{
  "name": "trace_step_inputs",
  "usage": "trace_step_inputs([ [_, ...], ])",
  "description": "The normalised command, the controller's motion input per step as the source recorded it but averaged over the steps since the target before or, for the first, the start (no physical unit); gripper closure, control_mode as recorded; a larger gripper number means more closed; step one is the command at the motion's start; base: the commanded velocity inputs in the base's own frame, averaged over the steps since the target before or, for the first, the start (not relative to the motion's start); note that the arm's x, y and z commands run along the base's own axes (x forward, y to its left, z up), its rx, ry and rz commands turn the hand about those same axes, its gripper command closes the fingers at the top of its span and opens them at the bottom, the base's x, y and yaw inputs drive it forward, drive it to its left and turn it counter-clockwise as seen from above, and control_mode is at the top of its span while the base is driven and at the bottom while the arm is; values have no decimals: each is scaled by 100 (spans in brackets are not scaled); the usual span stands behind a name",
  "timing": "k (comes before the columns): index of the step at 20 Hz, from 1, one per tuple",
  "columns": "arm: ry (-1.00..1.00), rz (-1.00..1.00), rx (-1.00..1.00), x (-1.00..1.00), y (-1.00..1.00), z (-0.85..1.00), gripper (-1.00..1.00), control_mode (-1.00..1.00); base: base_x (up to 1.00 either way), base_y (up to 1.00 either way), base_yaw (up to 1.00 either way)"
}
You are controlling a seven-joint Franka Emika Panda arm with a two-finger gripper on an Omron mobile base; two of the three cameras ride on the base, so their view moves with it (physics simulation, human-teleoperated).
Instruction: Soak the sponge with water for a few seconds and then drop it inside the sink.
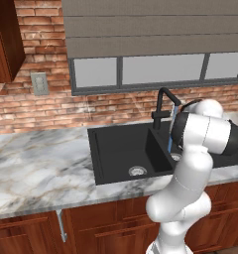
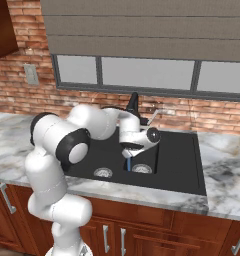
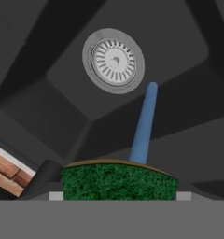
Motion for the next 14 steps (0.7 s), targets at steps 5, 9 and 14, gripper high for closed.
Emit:
trace_step_inputs([
  [5,-3,0,0,7,0,-7,100,-100,0,0,0],
  [9,-3,0,0,16,0,-3,100,-100,0,0,0],
  [14,-3,0,0,17,0,0,100,-100,0,0,0],
])
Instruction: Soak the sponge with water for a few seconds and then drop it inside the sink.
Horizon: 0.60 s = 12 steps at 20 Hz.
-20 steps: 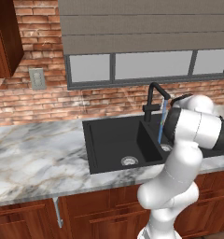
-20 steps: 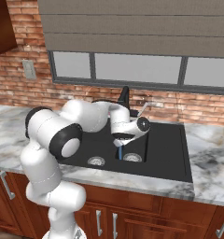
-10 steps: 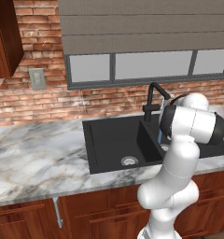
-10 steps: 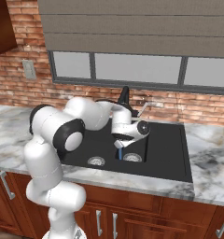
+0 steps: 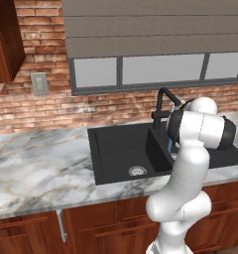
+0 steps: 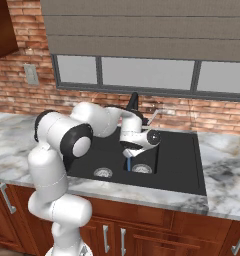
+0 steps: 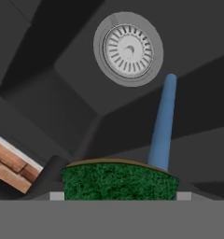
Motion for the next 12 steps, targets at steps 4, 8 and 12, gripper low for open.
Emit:
trace_step_inputs([
  [4,-1,0,0,17,0,0,100,-100,0,0,0],
  [8,0,0,0,4,0,0,100,-100,0,0,0],
  [12,0,0,0,-8,0,0,100,-100,0,0,0],
])
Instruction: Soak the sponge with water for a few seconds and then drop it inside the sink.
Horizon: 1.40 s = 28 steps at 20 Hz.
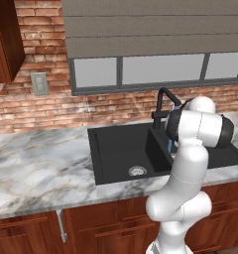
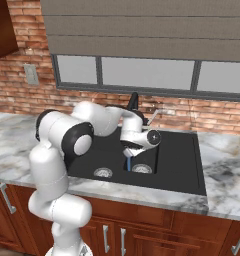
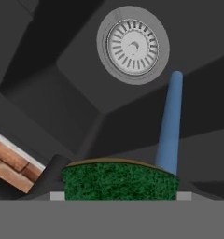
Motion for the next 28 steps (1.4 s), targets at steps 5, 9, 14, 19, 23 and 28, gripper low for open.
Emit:
trace_step_inputs([
  [5,0,0,0,-22,0,1,100,-100,0,0,0],
  [9,0,0,0,-8,0,15,100,-100,0,0,0],
  [14,-1,3,0,-2,18,35,100,-100,0,0,0],
  [19,-1,10,0,-23,35,42,100,-100,0,0,0],
  [23,3,11,0,-37,28,19,100,-100,0,0,0],
  [28,2,6,0,-41,13,3,100,-100,0,0,0],
])
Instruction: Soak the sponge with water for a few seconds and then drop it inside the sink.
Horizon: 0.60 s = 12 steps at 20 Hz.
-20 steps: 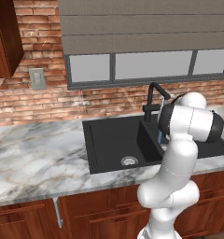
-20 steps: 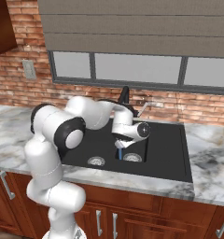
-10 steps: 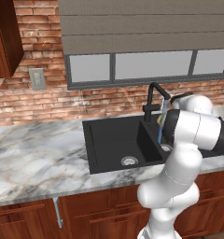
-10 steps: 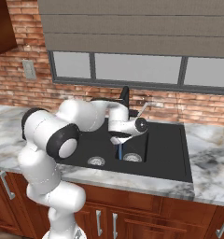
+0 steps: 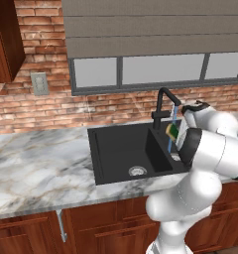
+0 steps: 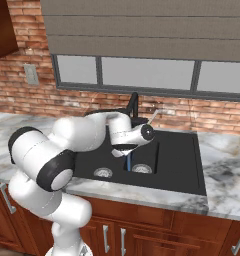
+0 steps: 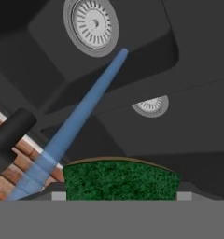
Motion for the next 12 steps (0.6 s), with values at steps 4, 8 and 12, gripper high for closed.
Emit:
trace_step_inputs([
  [4,1,0,0,-39,0,0,100,-100,0,0,0],
  [8,0,2,0,-41,3,5,100,-100,0,0,0],
  [12,0,4,0,-23,10,20,100,-100,0,0,0],
])
